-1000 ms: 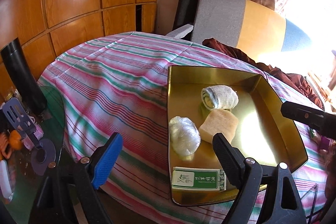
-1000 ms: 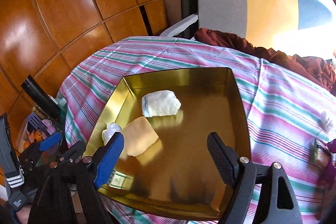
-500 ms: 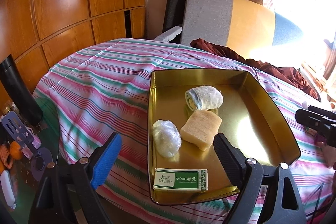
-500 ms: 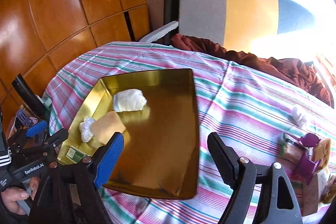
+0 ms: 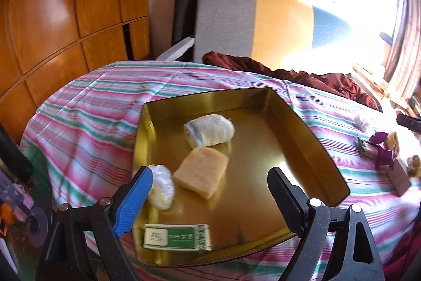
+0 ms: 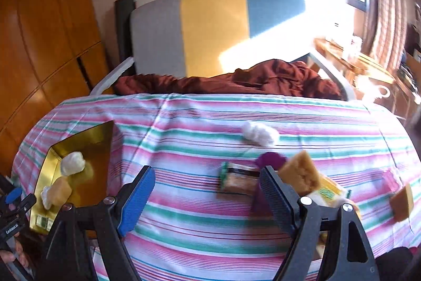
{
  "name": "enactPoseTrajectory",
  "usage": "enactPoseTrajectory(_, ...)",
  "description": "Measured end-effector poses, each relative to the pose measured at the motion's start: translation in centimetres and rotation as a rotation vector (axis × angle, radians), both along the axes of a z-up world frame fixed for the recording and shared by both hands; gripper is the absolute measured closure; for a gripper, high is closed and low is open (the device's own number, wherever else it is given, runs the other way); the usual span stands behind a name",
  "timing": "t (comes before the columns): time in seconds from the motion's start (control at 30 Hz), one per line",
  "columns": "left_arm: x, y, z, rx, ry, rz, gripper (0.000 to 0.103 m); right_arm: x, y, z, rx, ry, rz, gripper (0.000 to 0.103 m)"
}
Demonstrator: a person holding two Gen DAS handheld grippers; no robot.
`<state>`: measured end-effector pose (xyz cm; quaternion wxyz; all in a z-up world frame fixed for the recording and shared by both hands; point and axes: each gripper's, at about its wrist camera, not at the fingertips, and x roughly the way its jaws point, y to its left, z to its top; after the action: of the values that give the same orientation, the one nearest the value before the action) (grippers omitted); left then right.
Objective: Organize objects
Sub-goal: 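Move both tools back toward the remaining pile of items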
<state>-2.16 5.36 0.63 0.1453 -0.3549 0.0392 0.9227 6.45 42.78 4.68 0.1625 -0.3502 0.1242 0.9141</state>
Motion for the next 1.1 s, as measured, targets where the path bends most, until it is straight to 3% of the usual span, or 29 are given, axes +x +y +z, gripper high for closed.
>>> enactPoseTrajectory(0.27, 0.6, 5.1, 1.0, 0.001, 0.016, -0.131, 0.013, 8.4, 12.9, -0.4, -0.156, 0.123, -0.448, 0.018)
enactPoseTrajectory(0.4, 1.2, 8.0, 1.1, -0.003, 0.014, -0.205, 0.013, 11.2, 16.6, -3.7, -0.28, 0.174, -0.583, 0.018)
enactPoseTrajectory(0.47, 1.7, 9.6, 1.1, -0.01, 0.011, -0.243, 0.013, 12.1, 17.8, -6.0, -0.417, 0.163, -0.621, 0.017)
enactPoseTrajectory(0.5, 1.9, 10.5, 1.0, -0.012, 0.006, -0.264, 0.013, 12.5, 18.2, -6.3, -0.465, 0.193, -0.618, 0.017)
enactPoseTrajectory(0.57, 2.6, 12.1, 0.9, -0.016, 0.002, -0.302, 0.013, 13.3, 18.0, -5.7, -0.432, 0.233, -0.632, 0.016)
enactPoseTrajectory(0.8, 4.6, 17.0, 0.3, -0.024, -0.028, -0.422, 0.013, 11.4, 17.7, -6.5, -0.451, 0.146, -0.568, 0.016)
enactPoseTrajectory(1.1, 5.9, 21.5, -1.3, -0.042, -0.087, -0.519, 0.013, 11.3, 17.9, -7.3, -0.484, 0.118, -0.577, 0.016)
